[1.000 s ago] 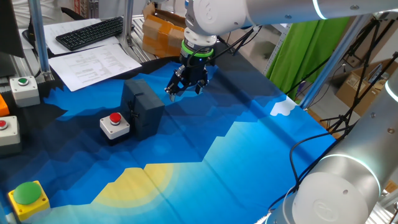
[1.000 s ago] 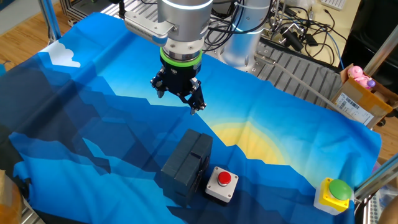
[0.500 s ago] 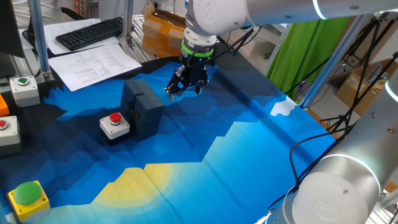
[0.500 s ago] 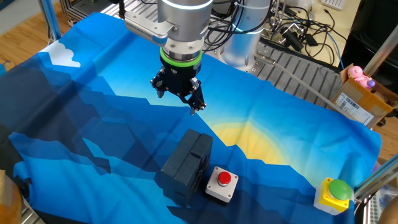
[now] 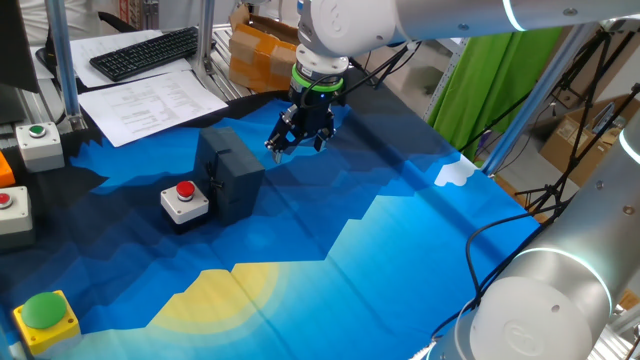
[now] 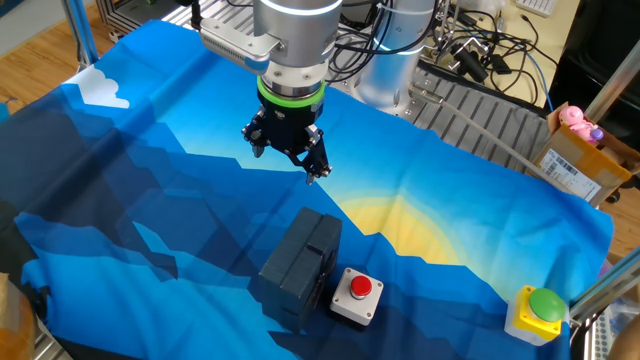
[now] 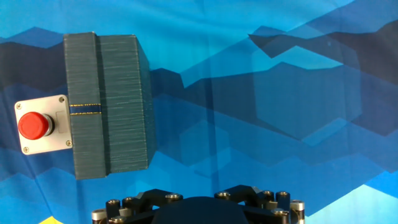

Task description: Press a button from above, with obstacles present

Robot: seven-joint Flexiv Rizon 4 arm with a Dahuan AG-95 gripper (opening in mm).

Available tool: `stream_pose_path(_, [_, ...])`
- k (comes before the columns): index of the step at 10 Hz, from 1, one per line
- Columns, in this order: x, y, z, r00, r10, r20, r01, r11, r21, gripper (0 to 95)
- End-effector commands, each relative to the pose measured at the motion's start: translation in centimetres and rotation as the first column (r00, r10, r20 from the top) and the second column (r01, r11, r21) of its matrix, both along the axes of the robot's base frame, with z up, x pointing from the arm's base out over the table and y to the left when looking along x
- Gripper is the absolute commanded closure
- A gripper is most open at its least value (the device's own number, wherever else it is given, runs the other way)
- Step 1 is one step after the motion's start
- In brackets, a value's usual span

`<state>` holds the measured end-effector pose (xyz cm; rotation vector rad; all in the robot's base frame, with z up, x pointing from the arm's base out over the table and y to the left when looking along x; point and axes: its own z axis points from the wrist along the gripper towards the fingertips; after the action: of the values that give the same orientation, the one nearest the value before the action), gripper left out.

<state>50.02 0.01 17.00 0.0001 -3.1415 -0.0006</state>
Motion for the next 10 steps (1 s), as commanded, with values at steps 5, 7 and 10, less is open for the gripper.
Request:
stream_pose_path(5, [-1.8, 1.2, -0.7, 0.996, -0.082, 0.035, 0.078, 0.992, 0.096, 95.0])
stream_pose_path(7, [-1.8, 1.2, -0.7, 0.996, -0.08, 0.033, 0.077, 0.992, 0.098, 95.0])
stream_pose_path(10, [-1.8, 1.2, -0.8, 0.996, -0.08, 0.034, 0.077, 0.992, 0.099, 95.0])
